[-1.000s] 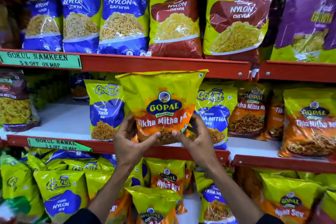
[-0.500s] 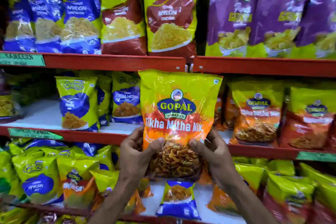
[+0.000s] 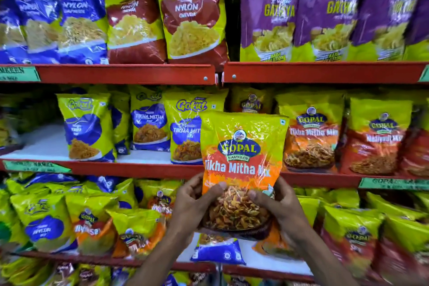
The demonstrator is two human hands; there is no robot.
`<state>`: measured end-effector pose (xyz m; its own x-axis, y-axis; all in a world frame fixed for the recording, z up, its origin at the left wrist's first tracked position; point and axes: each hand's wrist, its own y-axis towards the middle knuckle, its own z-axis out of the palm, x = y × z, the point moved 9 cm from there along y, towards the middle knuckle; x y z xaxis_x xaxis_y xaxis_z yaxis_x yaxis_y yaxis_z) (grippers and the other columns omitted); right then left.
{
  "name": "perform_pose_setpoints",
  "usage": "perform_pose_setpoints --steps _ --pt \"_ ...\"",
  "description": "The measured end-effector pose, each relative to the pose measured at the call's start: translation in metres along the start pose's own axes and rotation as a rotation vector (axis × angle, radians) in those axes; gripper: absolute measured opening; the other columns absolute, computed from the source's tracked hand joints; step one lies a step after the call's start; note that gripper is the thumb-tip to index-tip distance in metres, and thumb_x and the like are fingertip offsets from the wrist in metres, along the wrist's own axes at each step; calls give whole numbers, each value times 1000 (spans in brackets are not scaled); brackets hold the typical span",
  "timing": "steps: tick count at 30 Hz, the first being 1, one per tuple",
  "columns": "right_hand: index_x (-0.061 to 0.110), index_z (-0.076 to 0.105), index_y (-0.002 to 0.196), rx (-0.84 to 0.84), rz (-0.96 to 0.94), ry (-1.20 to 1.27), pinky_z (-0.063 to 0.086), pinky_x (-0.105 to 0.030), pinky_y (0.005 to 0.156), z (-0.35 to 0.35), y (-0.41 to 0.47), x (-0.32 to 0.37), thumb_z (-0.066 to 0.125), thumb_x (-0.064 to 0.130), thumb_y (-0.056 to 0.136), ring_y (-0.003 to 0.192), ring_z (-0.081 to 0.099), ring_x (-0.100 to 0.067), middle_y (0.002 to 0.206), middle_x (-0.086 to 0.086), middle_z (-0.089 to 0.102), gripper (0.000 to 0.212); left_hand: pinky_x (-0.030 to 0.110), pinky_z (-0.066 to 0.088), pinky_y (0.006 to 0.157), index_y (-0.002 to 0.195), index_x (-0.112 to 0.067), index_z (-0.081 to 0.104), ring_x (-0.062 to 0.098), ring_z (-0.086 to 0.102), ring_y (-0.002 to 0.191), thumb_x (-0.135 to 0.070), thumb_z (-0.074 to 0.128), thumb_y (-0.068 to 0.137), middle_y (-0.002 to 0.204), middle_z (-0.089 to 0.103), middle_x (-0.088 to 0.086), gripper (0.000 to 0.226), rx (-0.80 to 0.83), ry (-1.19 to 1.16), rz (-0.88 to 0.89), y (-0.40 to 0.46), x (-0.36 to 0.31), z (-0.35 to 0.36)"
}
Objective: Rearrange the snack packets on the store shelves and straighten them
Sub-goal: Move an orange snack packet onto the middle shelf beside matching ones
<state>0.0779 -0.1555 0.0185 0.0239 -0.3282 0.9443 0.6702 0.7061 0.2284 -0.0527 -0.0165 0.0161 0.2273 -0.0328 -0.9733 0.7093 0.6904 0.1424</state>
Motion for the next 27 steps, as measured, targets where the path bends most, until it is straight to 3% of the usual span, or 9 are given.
perform_pose_setpoints --steps 5,10,15,20,27 --pt "29 71 109 10 21 -6 59 -46 88 1 7 -8 98 47 38 109 72 -31 114 -8 77 79 34 61 75 98 -26 77 26 77 94 -27 90 54 102 81 9 46 86 32 -20 8 0 -5" --pt "24 69 111 58 18 3 61 -30 74 7 12 -6 99 45 36 99 76 -24 109 -6 79 84 35 61 74 99 -24 77 25 77 94 -27 93 51 101 81 8 50 65 23 17 14 -3 -12" --pt "27 72 110 60 3 -139 59 -26 79 5 19 0 94 45 50 102 75 -16 111 -2 79 66 42 62 77 109 -16 72 29 77 94 -28 93 53 103 80 10 60 34 25 23 23 2 -17" --pt "21 71 111 21 -4 -288 56 -18 76 -11 33 5 84 18 74 99 74 -7 106 6 80 40 40 63 73 109 -11 70 30 77 92 -15 91 58 100 80 11 55 29 -12 32 44 9 -9" --pt "19 72 114 -137 -102 -359 60 -26 84 -43 76 33 83 22 74 103 75 -13 105 5 80 42 41 61 82 110 -12 68 28 77 94 -28 93 55 105 80 11 62 18 -29 106 100 2 29"
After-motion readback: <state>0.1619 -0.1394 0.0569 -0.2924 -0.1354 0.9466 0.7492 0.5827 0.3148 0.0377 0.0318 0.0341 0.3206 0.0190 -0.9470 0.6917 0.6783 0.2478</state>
